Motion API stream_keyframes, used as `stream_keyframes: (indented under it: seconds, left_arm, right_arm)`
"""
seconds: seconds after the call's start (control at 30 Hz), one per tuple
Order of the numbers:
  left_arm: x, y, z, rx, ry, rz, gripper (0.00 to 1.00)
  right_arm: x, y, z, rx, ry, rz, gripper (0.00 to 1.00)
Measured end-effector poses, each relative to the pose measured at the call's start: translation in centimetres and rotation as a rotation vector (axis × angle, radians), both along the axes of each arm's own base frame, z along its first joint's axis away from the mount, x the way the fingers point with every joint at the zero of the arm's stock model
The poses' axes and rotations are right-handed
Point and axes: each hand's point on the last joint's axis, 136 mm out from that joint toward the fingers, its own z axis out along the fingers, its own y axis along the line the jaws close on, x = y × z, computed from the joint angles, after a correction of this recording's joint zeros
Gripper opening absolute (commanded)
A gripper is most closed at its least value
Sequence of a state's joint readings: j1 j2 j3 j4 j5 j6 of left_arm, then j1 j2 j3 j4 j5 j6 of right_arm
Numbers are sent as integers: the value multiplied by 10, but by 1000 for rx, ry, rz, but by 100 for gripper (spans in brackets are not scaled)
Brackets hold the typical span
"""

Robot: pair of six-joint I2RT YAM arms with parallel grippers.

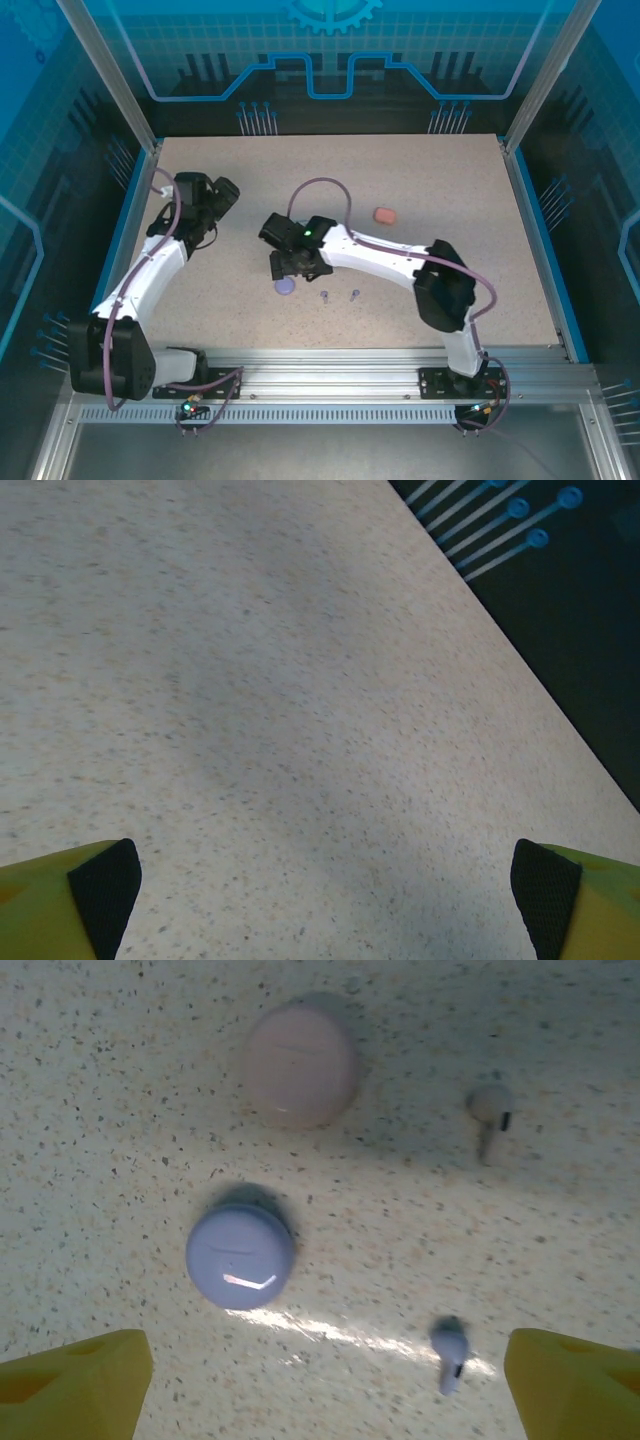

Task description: Insert wireless bluetooth earbuds into charging case

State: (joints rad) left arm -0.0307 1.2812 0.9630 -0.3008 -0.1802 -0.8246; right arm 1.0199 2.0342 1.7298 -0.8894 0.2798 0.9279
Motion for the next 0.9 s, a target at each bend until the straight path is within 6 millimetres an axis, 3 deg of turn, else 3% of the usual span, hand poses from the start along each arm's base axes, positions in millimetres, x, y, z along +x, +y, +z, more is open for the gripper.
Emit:
stream_keyframes:
  seconds: [0.2,0.6,0.9]
  left_arm:
    - [-13,30,-6,-52,39,114,99]
    - [-29,27,-33,-169,79,132,99]
    - [-31,31,-39,-201,82,151,99]
  right_arm:
    - [0,15,-28,-64,52,-31,84]
    - [4,41,-52,-100,84,-61,75]
    - [0,43,-75,-165,115,-92,70]
